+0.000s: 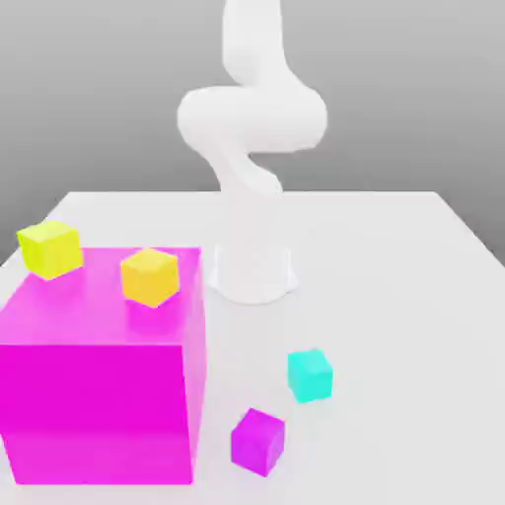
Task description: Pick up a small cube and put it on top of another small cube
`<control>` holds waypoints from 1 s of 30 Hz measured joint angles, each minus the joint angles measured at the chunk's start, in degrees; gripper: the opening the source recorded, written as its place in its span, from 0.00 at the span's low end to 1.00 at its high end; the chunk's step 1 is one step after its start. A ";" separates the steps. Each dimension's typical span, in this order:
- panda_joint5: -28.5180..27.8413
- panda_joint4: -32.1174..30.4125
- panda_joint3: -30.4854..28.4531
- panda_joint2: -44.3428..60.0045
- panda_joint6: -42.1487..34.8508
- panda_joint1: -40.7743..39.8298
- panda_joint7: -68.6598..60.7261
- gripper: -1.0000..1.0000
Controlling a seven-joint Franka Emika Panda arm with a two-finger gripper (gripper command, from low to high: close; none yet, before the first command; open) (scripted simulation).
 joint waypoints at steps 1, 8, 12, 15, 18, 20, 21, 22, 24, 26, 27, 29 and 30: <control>-0.37 -1.30 -0.63 1.25 1.10 1.09 -2.62 0.50; -2.35 -9.72 -4.51 9.37 8.15 7.77 -20.00 0.50; -3.41 -14.46 -6.74 13.95 12.12 11.52 -29.87 0.50; -4.11 -18.03 -8.22 17.40 15.11 14.15 -37.34 0.50; -4.74 -21.59 -9.76 20.85 18.09 16.84 -44.85 0.50; -5.13 -23.97 -10.71 23.16 20.08 18.57 -49.89 0.50; -5.32 -25.15 -11.18 24.31 21.07 19.42 -52.41 0.50; -5.50 -26.34 -11.61 25.47 22.07 20.25 -54.94 0.50; -5.84 -28.71 -12.45 27.78 24.04 21.89 -60.02 0.50; -6.09 -31.10 -13.17 30.10 26.06 23.44 -65.13 0.50; -6.23 -32.29 -13.53 31.26 27.06 24.21 -67.69 0.50; -6.44 -34.67 -14.09 33.57 29.06 25.64 -72.83 0.50; -6.56 -35.86 -14.37 34.73 30.06 26.34 -75.40 0.50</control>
